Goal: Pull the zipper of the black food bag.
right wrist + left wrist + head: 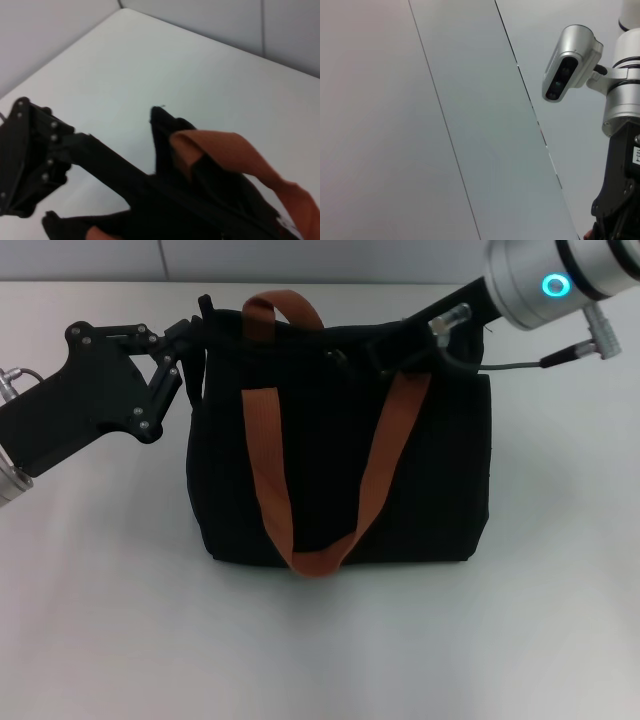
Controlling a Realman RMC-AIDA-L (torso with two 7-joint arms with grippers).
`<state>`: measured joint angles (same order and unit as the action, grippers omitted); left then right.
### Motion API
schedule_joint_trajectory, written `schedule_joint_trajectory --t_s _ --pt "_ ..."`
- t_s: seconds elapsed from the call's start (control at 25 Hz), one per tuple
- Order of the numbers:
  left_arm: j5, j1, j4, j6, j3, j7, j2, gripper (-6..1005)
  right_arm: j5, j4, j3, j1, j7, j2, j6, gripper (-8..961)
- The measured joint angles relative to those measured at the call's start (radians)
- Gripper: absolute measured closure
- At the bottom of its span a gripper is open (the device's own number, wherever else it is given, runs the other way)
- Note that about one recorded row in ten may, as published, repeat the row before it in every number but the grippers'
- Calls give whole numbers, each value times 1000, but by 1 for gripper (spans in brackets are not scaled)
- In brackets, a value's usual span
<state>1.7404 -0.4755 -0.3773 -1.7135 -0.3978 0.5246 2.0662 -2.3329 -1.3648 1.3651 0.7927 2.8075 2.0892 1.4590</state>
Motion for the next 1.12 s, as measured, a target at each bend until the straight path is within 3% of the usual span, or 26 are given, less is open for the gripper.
schedule_joint_trajectory --t_s 0.2,0.64,1.12 --pt "-9 -1 0 4 1 0 0 863 -66 -109 -3 -62 51 1 35 935" --pt "-12 -4 -1 10 2 13 -1 859 -109 -213 -28 -143 78 2 76 927" --pt "-15 0 0 14 -3 13 -1 855 84 -222 -141 -199 -45 -1 76 918"
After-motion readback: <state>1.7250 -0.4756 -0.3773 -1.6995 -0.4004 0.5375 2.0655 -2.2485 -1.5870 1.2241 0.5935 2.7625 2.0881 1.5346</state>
